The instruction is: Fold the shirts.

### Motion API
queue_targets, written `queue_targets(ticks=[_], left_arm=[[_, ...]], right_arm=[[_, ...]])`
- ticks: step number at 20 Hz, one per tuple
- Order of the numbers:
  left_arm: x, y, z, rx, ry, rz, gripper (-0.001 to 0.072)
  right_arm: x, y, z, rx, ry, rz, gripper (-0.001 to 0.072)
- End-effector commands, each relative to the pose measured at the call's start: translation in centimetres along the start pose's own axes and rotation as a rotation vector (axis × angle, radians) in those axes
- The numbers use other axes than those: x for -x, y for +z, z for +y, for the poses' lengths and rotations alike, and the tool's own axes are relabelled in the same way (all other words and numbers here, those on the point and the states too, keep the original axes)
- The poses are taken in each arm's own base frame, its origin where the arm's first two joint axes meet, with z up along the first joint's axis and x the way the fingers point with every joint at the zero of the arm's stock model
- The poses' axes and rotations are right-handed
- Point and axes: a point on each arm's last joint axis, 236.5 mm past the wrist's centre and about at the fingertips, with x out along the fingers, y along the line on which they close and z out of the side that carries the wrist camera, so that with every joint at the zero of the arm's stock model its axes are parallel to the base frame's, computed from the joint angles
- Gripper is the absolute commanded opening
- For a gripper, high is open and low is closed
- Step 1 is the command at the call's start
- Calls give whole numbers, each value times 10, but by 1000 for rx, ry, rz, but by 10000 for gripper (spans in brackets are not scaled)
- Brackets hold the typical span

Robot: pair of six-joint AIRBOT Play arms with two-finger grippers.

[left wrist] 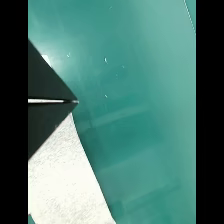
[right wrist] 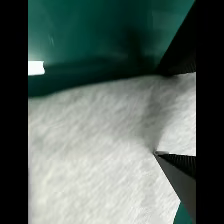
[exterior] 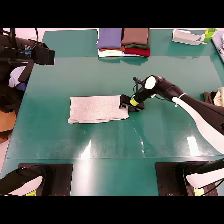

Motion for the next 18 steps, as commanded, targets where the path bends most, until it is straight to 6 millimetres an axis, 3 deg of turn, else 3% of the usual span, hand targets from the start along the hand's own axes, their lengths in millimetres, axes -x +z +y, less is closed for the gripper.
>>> queue_targets(ticks=[1, 2, 3, 4, 6, 8, 10, 12, 15, 18], left_arm=[[0, -1, -2, 3, -7, 4, 20], [0, -1, -2, 3, -9, 4, 20], [0, -1, -3, 5, -12, 4, 20], [0, -1, -4, 6, -16, 4, 20], [0, -2, -7, 12, -29, 8, 19], [0, -1, -13, 23, -54, 5, 19], [1, 2, -24, 42, -102, -5, 19], [2, 5, -32, 57, -137, -16, 19], [4, 10, -41, 76, -177, -35, 19], [4, 10, -43, 80, -185, -36, 19]], right_arm=[[-11, 12, 15, 29, 37, -70, 385], [-12, 13, 19, 67, 40, -86, 266], [-13, 14, 24, 123, 46, -103, 66], [-13, 15, 27, 159, 50, -115, 13], [-2, 21, 29, 172, 58, -146, 13], [31, 41, 21, 193, 41, -228, 12], [87, 70, 4, 187, 25, -357, 13], [156, 98, -30, 120, 14, -494, 12], [254, 121, -100, 9, -26, -680, 12], [342, 123, -180, -104, -106, -861, 12]])
